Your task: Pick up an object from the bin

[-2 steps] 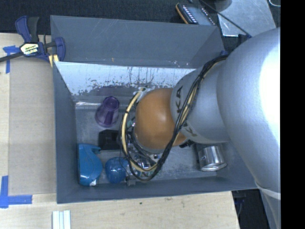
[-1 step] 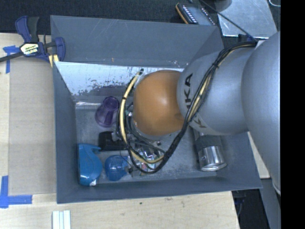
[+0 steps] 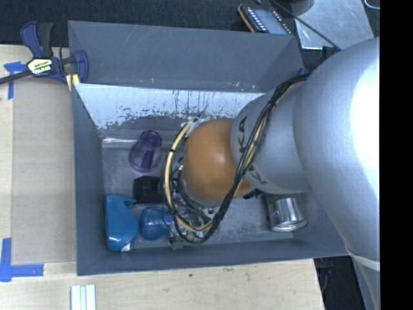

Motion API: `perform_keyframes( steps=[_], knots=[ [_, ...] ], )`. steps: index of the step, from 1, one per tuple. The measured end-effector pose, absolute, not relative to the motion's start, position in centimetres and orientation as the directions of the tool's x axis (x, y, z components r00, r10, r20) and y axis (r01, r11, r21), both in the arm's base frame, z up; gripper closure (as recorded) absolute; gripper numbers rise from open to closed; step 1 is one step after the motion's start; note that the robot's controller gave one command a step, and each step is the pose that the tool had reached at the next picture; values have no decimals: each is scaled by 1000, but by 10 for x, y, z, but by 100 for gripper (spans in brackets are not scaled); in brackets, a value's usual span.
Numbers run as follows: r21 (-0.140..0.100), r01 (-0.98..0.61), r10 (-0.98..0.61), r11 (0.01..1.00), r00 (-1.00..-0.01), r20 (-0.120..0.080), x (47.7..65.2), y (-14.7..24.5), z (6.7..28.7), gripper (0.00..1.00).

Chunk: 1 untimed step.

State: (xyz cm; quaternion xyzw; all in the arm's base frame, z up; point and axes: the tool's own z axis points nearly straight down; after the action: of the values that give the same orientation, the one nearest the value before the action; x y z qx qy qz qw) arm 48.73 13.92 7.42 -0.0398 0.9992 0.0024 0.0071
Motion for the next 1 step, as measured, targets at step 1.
perform_keyframes(
  steps=[1],
  knots=[
    [0,-53,-53,999,-998,-18,487,154,72,0]
  ],
)
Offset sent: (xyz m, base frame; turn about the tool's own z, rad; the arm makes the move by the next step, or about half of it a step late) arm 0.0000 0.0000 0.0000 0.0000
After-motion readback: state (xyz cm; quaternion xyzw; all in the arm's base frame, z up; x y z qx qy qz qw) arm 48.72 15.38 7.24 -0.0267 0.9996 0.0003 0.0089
